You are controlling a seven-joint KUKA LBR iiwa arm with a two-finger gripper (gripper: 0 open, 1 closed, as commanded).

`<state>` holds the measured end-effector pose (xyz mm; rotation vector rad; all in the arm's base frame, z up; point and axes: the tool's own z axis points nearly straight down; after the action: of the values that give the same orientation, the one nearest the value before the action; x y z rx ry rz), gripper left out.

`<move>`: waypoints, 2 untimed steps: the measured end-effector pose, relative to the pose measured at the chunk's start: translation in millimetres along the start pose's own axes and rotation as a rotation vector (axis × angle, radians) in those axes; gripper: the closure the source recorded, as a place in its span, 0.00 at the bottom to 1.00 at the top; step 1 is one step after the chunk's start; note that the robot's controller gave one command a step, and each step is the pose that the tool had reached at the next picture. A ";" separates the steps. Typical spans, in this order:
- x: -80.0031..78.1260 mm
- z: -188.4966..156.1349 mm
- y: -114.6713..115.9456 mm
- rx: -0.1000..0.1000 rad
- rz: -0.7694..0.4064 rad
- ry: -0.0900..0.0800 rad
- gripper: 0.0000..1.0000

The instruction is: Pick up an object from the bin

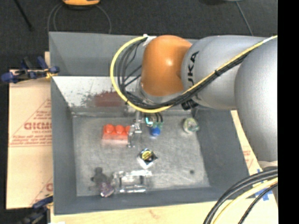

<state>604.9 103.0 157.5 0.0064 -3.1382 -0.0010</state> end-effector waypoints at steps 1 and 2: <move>-31.2 55.5 0.9 -0.001 0.133 -0.007 0.00; -36.8 56.2 -6.6 -0.003 0.237 -0.014 0.00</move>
Offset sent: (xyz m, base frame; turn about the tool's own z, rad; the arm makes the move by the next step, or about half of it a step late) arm 0.0300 0.0026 -0.0536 0.1329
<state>641.6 96.6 101.2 -0.3669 -3.1307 -0.0045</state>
